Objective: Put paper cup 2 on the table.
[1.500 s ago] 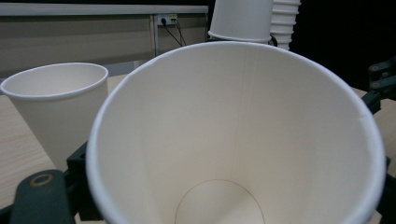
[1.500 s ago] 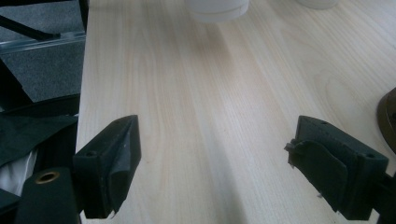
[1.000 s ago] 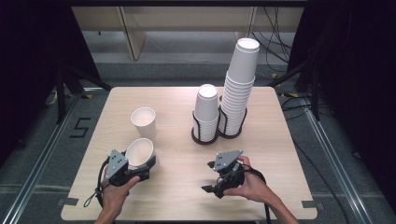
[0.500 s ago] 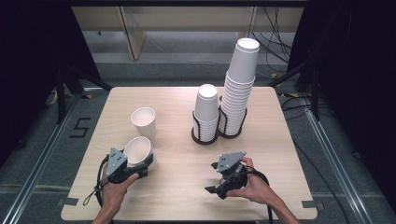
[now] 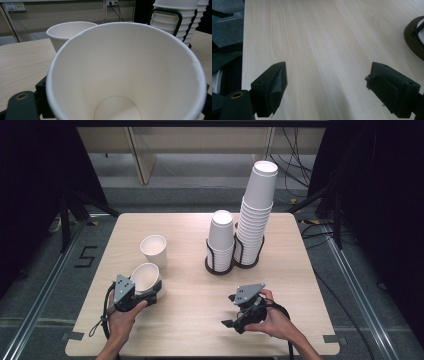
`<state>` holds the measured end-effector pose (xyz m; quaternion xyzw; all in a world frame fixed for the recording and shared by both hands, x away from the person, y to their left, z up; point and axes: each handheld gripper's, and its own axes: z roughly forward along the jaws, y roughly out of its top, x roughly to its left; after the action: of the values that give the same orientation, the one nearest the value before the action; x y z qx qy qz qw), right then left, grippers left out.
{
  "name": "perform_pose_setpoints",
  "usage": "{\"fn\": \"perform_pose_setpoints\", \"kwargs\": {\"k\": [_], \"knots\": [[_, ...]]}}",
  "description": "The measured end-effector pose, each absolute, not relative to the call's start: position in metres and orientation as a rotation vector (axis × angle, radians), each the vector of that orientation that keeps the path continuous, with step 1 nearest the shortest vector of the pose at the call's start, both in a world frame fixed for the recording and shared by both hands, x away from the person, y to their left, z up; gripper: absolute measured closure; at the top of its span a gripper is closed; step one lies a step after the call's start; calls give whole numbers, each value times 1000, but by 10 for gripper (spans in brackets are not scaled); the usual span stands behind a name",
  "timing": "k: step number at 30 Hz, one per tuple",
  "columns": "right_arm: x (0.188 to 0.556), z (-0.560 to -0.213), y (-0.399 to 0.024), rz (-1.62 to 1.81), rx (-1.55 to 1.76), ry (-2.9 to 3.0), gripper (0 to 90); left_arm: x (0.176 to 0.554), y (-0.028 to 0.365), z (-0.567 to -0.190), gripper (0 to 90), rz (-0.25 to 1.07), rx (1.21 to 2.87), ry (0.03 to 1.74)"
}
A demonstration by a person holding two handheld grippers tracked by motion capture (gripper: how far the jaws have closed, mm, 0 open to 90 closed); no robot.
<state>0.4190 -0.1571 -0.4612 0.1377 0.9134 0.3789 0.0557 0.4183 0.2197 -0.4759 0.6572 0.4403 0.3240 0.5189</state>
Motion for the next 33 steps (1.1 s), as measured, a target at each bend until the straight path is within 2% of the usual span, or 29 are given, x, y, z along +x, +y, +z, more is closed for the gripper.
{"fn": "perform_pose_setpoints", "kwargs": {"k": [9,33], "knots": [[419,-463,-158,1142,418,2774,164,431,235,-476,138,821,1597,1100],[419,-464,-158,1138,421,2783,166,465,257,-485,131,837,1623,1218]]}}
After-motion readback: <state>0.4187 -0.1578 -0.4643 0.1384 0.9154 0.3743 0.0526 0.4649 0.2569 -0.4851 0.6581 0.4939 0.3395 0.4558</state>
